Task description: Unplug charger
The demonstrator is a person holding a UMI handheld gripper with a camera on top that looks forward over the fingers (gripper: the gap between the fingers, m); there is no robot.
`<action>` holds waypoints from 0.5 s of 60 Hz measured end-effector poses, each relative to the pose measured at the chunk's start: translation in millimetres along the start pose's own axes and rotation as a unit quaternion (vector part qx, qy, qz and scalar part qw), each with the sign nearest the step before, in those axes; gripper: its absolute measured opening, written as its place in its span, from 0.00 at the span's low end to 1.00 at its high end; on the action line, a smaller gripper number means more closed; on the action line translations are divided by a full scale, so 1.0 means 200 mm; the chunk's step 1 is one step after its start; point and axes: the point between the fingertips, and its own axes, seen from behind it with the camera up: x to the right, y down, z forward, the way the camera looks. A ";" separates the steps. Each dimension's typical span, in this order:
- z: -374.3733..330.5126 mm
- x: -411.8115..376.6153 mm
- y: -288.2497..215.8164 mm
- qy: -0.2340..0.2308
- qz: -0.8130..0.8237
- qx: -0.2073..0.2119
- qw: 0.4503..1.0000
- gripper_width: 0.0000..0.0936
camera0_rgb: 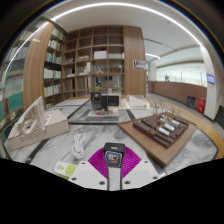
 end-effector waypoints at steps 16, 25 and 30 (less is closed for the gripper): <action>0.20 0.17 0.57 0.005 -0.009 -0.129 0.992 0.21; 0.24 0.19 0.66 0.015 -0.006 -0.154 0.988 0.31; 0.23 0.20 0.64 0.015 -0.007 -0.154 0.988 0.44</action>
